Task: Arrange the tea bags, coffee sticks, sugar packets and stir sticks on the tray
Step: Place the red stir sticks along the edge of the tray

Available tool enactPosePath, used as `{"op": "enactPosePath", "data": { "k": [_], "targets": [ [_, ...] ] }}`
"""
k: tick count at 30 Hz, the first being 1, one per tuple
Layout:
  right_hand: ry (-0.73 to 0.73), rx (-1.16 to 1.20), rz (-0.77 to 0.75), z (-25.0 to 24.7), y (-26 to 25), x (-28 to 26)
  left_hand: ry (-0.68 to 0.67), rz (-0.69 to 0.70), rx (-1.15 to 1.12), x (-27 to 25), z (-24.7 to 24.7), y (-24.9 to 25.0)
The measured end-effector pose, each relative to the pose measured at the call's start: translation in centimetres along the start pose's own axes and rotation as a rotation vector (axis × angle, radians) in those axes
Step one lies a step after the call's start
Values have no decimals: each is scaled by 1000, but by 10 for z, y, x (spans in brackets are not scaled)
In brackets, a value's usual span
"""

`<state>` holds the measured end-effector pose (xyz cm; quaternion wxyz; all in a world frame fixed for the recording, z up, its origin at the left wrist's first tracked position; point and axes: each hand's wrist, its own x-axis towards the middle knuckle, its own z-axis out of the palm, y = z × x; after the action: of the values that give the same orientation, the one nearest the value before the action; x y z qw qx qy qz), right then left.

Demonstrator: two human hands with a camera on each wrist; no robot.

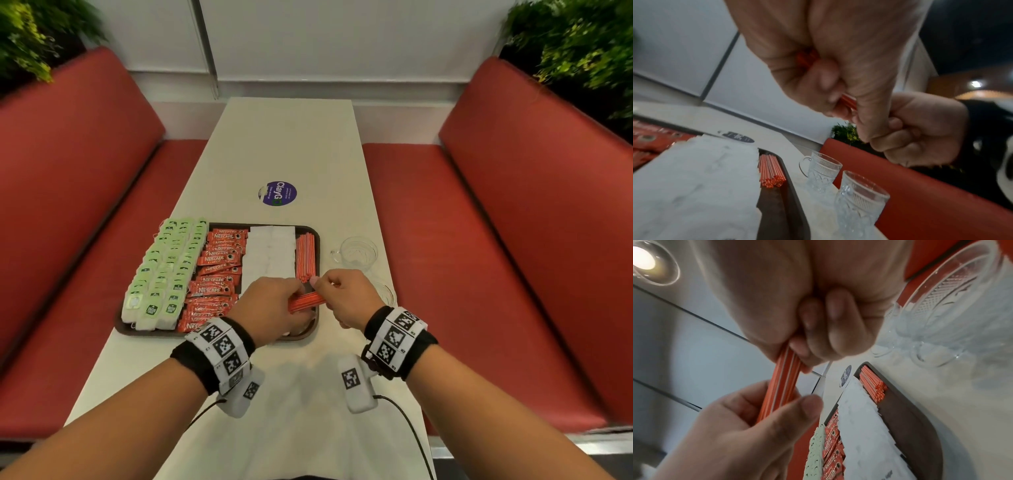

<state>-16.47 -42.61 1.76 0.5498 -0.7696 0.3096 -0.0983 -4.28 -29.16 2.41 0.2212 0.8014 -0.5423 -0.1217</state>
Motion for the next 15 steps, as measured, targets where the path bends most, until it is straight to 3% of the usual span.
{"op": "enactPosePath", "data": {
  "k": [5,9,12,15],
  "targets": [
    [57,166,28,4,4,10,213,-179,-623,4,-3,-8],
    [90,159,-3,17,4,20,249,-219,-712,23,2,-17],
    [92,122,-23,17,4,27,134,-230,-727,31,0,-23],
    [49,-7,-66,9,2,33,-137,-135,-424,29,-1,-27]
  ]
}}
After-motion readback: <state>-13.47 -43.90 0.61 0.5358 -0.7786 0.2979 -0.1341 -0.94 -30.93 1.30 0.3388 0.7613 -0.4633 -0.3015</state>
